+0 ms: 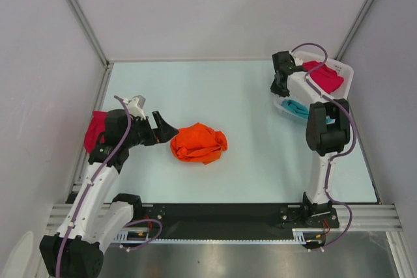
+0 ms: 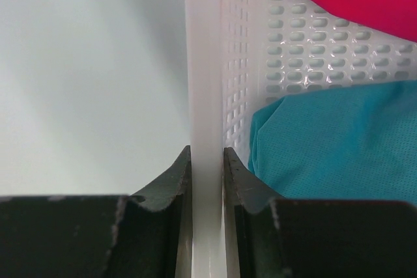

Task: Fold and stack the t-shirts
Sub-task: Move the tshirt to the center of the board

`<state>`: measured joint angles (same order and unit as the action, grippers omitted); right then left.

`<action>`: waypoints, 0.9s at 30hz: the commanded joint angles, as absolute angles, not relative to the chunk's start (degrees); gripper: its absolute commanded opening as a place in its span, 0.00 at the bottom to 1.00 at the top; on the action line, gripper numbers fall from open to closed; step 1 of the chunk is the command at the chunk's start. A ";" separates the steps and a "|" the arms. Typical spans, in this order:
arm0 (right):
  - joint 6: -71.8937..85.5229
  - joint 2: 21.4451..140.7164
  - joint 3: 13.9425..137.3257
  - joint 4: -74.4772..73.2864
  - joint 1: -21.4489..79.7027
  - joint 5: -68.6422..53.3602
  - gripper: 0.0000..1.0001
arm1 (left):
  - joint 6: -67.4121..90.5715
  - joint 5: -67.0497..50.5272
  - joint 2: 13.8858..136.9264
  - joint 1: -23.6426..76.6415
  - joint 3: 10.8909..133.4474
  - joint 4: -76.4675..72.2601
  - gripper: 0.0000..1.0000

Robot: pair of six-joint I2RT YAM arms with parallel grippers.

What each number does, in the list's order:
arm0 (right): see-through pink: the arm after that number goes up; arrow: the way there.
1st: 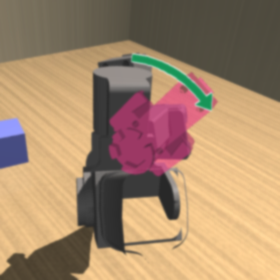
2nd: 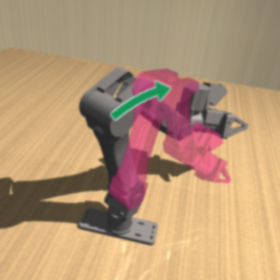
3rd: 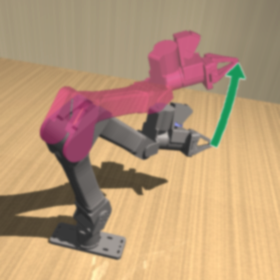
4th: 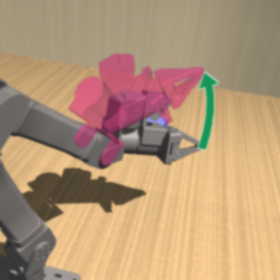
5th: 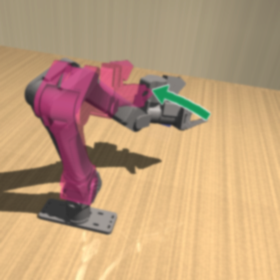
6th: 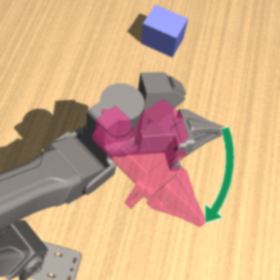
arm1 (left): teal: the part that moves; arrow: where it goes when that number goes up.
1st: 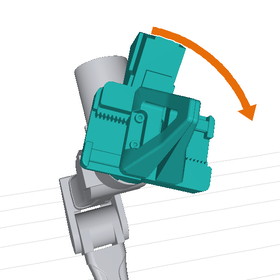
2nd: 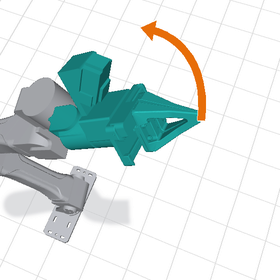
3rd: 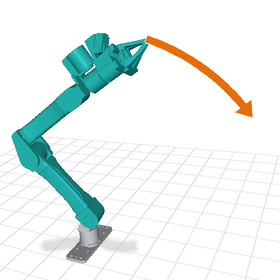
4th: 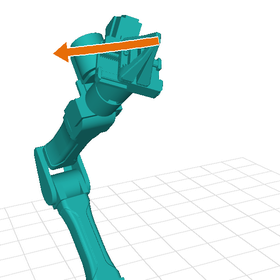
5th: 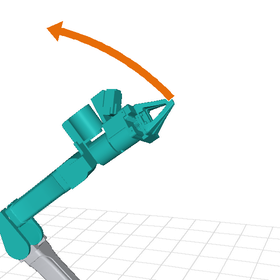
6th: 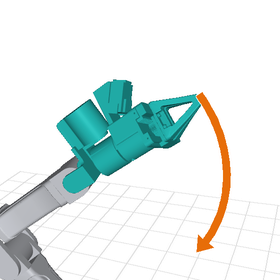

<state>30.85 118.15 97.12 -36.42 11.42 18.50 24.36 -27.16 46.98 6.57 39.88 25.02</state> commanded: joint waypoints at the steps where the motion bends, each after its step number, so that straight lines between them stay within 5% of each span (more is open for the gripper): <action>1: 34.54 120.41 92.99 -40.08 7.82 16.26 0.00 | 23.99 -27.95 46.93 5.98 42.63 23.91 1.00; 27: 35.76 119.18 99.13 -40.59 2.92 11.00 0.00 | 32.09 -23.64 53.26 5.80 57.02 22.82 0.99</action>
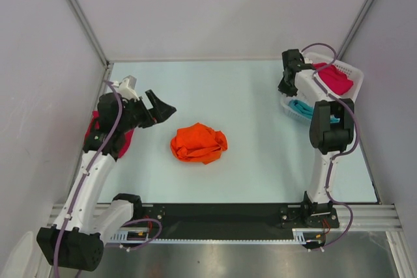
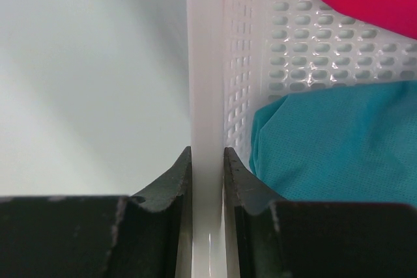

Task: Fold and stack the t-shirts
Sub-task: Move the tshirt to the center of the board

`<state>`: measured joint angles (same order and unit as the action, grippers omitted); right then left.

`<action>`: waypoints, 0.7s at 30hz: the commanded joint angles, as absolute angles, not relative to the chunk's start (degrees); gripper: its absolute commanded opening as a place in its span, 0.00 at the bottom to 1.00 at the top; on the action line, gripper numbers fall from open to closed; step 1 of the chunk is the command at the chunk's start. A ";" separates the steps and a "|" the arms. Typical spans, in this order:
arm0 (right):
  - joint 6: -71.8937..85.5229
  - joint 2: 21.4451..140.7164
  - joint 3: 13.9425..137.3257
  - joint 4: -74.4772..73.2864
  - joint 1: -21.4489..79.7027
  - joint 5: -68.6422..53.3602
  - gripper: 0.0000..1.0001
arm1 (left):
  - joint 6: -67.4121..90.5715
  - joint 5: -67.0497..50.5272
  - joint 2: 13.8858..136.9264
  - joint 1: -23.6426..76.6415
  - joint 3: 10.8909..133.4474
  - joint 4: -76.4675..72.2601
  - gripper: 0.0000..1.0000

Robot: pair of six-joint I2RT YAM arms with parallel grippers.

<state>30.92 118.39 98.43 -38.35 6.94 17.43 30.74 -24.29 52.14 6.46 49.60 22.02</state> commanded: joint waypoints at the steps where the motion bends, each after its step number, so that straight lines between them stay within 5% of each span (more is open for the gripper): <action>1: 36.55 118.14 98.44 -40.52 2.12 7.68 0.00 | 30.08 -24.08 53.00 5.89 57.30 23.55 0.99; 9: 35.33 121.20 103.01 -41.57 2.28 11.51 0.00 | 23.21 -12.93 47.11 5.71 57.21 32.42 1.00; 21: 34.54 123.13 102.83 -42.62 1.41 17.92 0.00 | 25.66 -17.14 43.42 5.71 54.59 30.33 1.00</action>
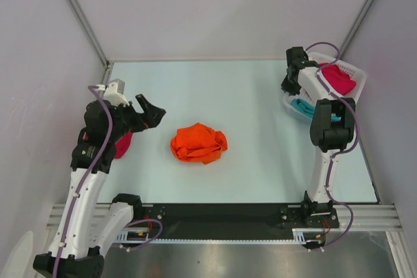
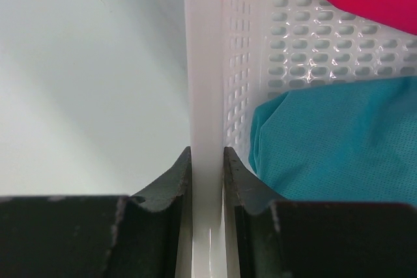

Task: Fold and stack the t-shirts
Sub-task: Move the tshirt to the center of the board

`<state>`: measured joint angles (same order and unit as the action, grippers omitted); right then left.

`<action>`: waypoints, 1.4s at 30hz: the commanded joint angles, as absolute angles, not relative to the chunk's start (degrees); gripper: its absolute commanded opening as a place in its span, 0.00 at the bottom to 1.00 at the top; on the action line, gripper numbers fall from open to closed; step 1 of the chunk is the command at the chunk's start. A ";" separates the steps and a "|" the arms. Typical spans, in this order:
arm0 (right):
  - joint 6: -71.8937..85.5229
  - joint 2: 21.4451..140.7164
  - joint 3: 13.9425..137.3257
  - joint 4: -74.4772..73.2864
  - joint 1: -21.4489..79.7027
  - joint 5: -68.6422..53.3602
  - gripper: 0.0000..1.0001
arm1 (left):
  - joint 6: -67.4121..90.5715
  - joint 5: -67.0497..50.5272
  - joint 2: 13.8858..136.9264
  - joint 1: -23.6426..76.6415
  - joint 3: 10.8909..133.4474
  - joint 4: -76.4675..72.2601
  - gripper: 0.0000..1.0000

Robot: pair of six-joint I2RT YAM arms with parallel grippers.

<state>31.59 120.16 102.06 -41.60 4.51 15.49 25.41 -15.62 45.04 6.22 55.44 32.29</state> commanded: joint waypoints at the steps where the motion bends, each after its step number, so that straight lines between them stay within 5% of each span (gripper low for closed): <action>1: 34.45 123.48 103.18 -42.80 1.15 19.41 0.00 | 25.75 -17.49 43.68 5.71 54.49 30.24 0.99; 13: 34.98 122.52 101.34 -45.17 -2.47 18.82 0.00 | 25.40 -20.48 42.63 5.71 53.26 30.15 1.00; 17: 32.44 120.24 98.27 -43.69 1.56 17.23 0.33 | 25.75 -21.71 42.89 5.71 52.74 29.01 0.99; 20: 31.20 116.55 97.82 -42.10 4.12 18.19 0.40 | 25.67 -22.59 43.15 5.71 52.21 28.65 0.99; 33: 28.12 109.78 117.34 -51.94 14.23 24.43 0.48 | 25.31 -23.64 42.63 5.71 51.15 27.77 0.99; 42: 35.77 87.75 83.96 -43.78 17.40 21.09 0.47 | 24.79 -23.82 41.66 5.71 50.27 28.04 1.00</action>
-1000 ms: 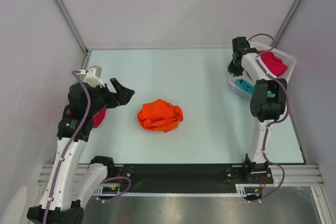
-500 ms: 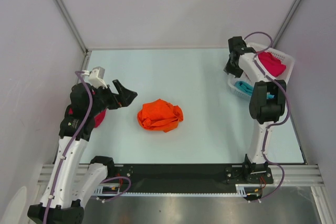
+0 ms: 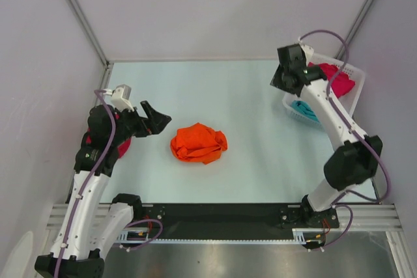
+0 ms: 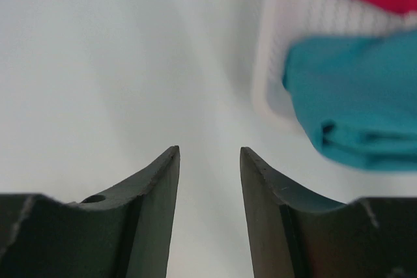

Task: Fold and stack the t-shirts
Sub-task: Move the tshirt to the center of the board

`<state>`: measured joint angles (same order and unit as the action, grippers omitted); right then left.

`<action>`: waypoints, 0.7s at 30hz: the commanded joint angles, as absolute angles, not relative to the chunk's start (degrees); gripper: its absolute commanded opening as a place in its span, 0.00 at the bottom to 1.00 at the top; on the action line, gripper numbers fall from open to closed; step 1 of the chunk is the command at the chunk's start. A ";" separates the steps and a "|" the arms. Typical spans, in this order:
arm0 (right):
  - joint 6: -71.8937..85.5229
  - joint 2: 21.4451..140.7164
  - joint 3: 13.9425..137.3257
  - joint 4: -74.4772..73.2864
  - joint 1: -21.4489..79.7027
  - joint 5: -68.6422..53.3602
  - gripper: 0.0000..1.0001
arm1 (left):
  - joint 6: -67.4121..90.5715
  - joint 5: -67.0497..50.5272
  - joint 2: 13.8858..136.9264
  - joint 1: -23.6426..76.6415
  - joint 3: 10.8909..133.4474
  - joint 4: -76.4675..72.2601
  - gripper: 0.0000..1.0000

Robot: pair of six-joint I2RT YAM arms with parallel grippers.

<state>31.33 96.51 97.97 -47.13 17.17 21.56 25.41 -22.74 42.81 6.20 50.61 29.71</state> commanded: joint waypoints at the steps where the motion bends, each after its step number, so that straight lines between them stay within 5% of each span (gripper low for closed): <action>1: 37.08 86.06 81.15 -43.33 18.27 21.18 0.47 | 24.79 -23.99 41.66 5.71 50.19 27.95 0.99; 9: 42.80 79.54 64.96 -44.29 19.69 22.93 0.46 | 25.22 -24.96 41.13 5.71 49.75 27.51 1.00; 21: 46.75 95.62 65.13 -40.61 6.52 14.07 0.45 | 22.59 -22.77 39.38 5.71 51.85 31.02 1.00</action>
<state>43.62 92.25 64.42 -43.79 9.74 17.61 24.91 -23.14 40.73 6.20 50.02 30.17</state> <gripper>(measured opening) 0.465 0.994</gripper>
